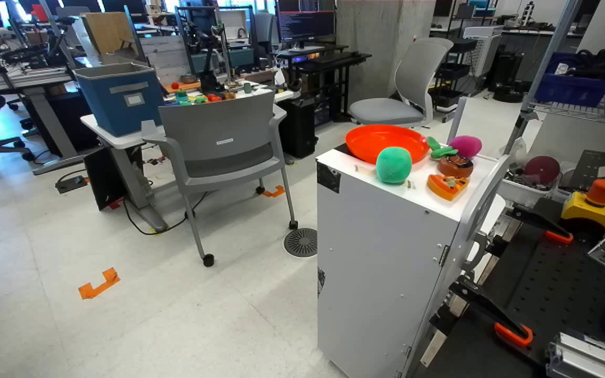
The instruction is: Put the green object on the orange plate
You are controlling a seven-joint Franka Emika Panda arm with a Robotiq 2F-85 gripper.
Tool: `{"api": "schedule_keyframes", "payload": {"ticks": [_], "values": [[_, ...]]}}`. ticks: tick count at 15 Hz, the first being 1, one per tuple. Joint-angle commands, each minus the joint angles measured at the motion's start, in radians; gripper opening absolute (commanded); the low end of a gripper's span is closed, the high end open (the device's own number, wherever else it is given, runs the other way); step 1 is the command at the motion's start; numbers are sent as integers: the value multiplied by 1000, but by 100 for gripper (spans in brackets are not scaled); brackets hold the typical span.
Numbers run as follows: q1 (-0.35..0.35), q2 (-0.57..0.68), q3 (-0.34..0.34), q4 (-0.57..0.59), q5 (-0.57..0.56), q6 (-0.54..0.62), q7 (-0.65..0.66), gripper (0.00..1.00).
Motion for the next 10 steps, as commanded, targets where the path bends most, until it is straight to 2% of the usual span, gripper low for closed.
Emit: {"api": "schedule_keyframes", "payload": {"ticks": [1,4,10], "values": [[-5,39,-2,25,30,69,57,100],[5,56,-12,32,49,104,42,100],[15,75,-15,47,69,90,-18,100]]}}
